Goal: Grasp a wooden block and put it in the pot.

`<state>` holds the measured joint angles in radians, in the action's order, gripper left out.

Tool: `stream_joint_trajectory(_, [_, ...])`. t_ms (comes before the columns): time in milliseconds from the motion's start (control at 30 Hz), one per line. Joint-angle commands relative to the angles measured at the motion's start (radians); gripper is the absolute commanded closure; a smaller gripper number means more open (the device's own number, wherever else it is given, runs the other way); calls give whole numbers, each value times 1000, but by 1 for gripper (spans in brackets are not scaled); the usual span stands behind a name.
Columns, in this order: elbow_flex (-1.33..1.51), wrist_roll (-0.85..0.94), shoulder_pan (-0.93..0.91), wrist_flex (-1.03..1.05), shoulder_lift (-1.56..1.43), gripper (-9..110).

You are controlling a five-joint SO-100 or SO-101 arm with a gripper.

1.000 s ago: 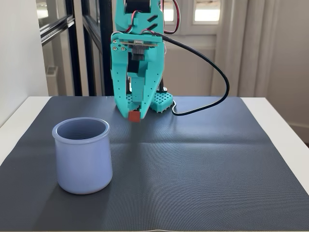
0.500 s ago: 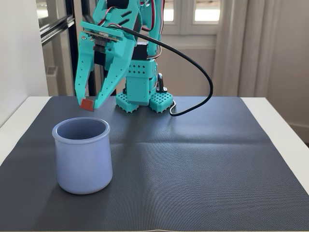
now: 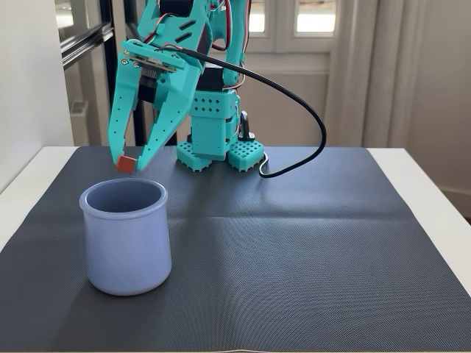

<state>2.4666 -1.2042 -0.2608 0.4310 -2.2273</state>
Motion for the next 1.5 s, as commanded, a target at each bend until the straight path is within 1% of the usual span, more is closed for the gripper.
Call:
stream_joint_trajectory(0, [-2, 0, -2, 0, -26, 93])
stream_joint_trajectory(167, [-5, 0, 3, 0, -26, 93])
stream_joint_trajectory(367, [-2, 2, 5, -2, -28, 101])
stream_joint_trajectory(467, [0, 14, 17, -2, -29, 101])
stream_joint_trajectory(533, [-2, 54, 35, -2, -31, 101])
stream_joint_trajectory(700, [46, 259, 92, 2, -181, 101])
stream_joint_trajectory(833, [175, 442, 110, 2, -376, 101])
stream_joint_trajectory(1167, [537, 1006, 178, 2, -805, 101])
stream_joint_trajectory(1333, [683, 1117, 216, 5, -919, 101])
stream_joint_trajectory(1467, [681, 1161, 227, 106, -966, 101])
